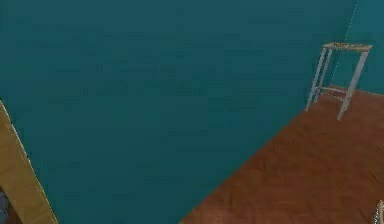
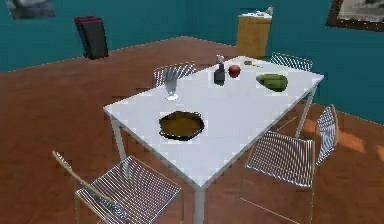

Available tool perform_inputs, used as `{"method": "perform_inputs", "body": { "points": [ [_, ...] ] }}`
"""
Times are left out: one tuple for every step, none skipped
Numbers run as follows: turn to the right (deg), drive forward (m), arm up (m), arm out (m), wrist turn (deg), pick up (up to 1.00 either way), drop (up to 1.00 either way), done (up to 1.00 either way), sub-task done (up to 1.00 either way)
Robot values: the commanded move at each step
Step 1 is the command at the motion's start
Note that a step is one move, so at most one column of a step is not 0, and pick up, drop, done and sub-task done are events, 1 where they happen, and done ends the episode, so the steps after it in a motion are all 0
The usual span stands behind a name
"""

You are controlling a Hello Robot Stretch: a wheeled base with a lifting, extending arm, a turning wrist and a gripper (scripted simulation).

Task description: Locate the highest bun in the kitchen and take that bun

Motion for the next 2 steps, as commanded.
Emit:
{"method": "perform_inputs", "body": {
  "points": [
    [0.0,0.5,0.0,0.0,0.0,0.0,0.0,0.0,0.0],
    [39.0,0.0,0.0,0.0,0.0,0.0,0.0,0.0,0.0]
  ]
}}
